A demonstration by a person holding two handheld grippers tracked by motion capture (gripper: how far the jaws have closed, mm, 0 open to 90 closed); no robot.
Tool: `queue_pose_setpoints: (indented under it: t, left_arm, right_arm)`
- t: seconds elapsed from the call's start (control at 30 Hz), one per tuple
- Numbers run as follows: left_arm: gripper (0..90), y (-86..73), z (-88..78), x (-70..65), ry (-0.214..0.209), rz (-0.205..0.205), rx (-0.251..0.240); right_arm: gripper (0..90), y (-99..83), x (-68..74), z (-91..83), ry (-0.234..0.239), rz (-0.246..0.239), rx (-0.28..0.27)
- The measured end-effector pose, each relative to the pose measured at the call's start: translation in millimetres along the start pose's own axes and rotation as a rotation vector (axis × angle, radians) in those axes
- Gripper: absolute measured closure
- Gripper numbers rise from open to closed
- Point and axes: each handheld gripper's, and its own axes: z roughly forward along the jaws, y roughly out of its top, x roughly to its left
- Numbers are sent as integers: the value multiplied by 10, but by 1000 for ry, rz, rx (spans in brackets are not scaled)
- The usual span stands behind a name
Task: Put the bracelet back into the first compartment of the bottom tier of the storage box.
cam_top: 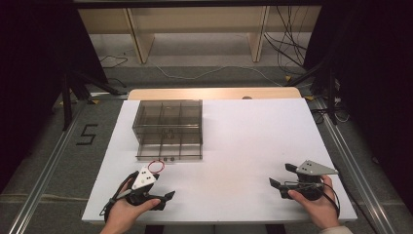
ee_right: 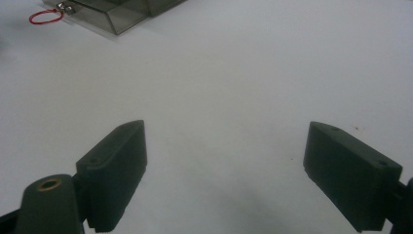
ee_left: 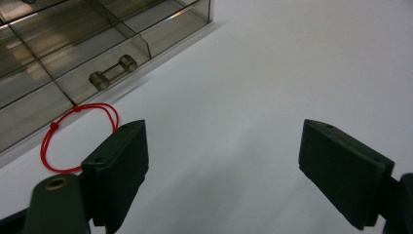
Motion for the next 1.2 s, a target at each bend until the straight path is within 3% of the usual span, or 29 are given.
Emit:
queue_pose_setpoints:
  t: [0.37, 0.43, 0.53, 0.8, 1.2]
  left_arm:
    - [252, 24, 67, 128, 51, -32, 11]
    - [308, 33, 88, 179, 104, -67, 22]
    - [332, 51, 113, 213, 121, -91, 6]
    - [399, 86, 201, 290, 154, -70, 29]
    - [461, 121, 277, 458, 215, -112, 58]
  right_arm:
    - [164, 7, 4, 8, 2, -9, -4]
    - [165, 8, 11, 10, -1, -8, 0]
    - [164, 11, 10, 14, -1, -10, -2]
    - [165, 9, 10, 20, 2, -5, 4]
    - [165, 12, 16, 39, 7, -6, 6]
